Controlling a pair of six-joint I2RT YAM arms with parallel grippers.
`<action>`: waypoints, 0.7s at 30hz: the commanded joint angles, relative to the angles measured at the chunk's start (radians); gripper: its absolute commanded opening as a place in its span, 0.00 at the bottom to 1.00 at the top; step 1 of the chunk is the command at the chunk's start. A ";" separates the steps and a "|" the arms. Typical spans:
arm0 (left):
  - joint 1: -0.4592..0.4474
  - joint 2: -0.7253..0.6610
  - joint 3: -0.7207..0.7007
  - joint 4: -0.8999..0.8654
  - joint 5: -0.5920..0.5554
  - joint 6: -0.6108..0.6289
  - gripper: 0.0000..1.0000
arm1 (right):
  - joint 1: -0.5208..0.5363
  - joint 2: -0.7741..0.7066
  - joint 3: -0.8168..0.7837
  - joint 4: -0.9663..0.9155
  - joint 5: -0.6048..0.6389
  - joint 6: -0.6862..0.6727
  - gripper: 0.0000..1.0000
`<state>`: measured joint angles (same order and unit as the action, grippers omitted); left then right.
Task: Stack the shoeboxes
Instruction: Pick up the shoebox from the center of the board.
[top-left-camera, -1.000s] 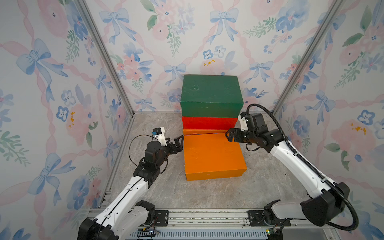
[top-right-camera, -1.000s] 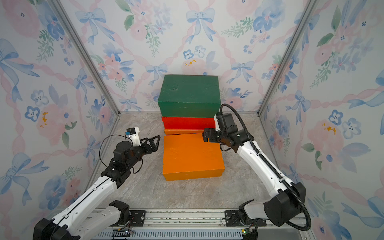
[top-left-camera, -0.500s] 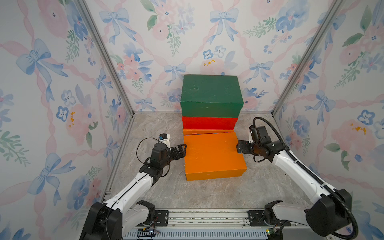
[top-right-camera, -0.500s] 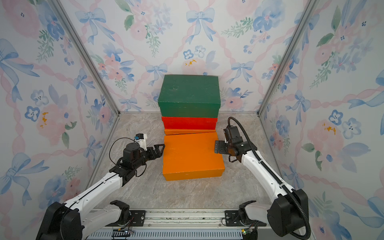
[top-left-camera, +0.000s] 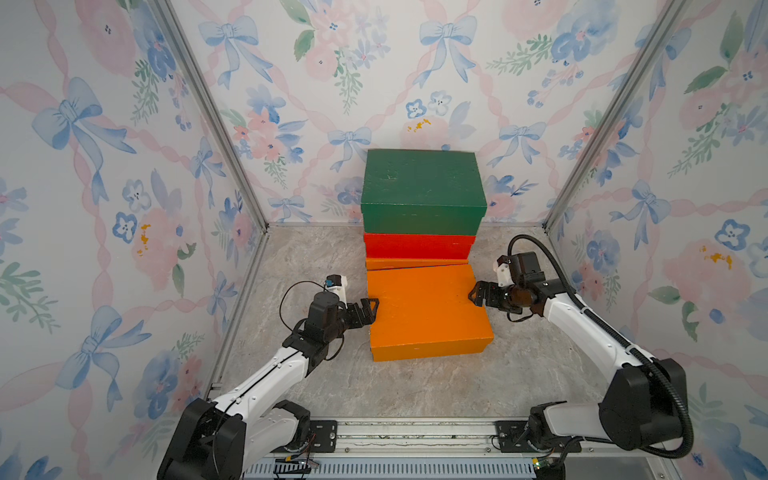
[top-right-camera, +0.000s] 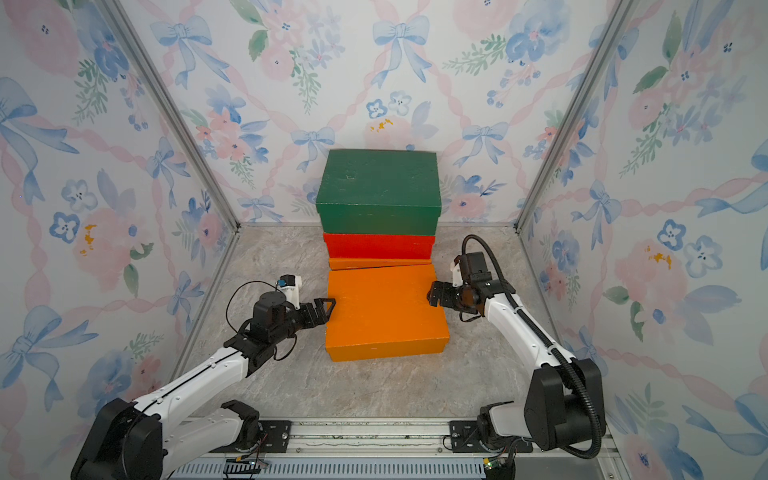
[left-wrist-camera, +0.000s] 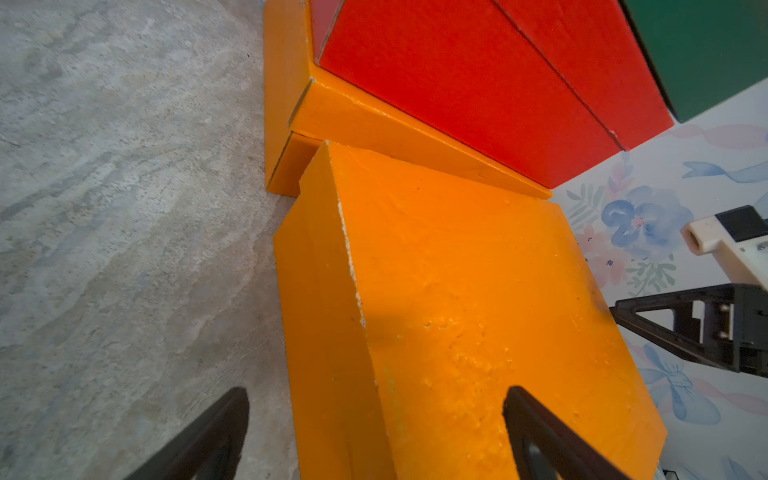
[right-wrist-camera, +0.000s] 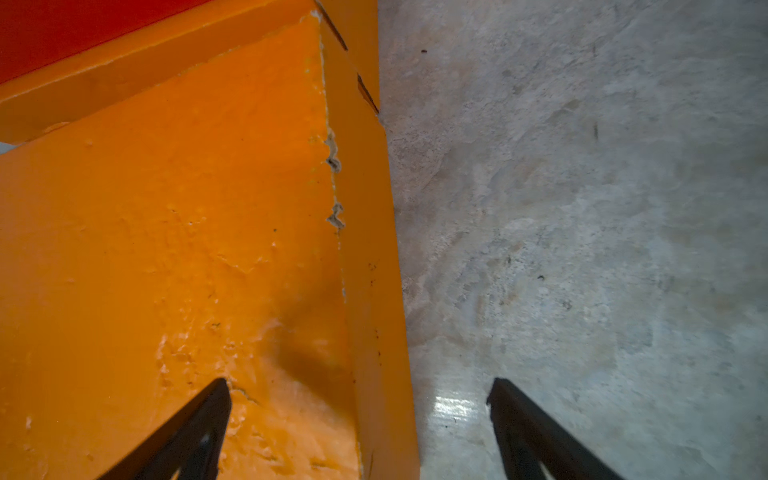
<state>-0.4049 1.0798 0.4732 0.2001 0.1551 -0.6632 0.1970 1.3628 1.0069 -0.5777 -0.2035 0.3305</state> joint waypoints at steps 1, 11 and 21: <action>-0.012 0.025 -0.016 0.004 0.026 -0.010 0.98 | -0.010 0.011 -0.017 0.028 -0.068 -0.018 0.98; -0.024 0.070 -0.008 0.020 0.051 -0.014 0.98 | -0.013 0.056 -0.040 0.048 -0.125 -0.025 0.97; -0.041 0.097 -0.008 0.044 0.079 -0.023 0.98 | -0.014 0.084 -0.060 0.073 -0.151 -0.017 0.95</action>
<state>-0.4397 1.1633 0.4728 0.2184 0.2119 -0.6785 0.1898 1.4273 0.9634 -0.5133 -0.3378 0.3214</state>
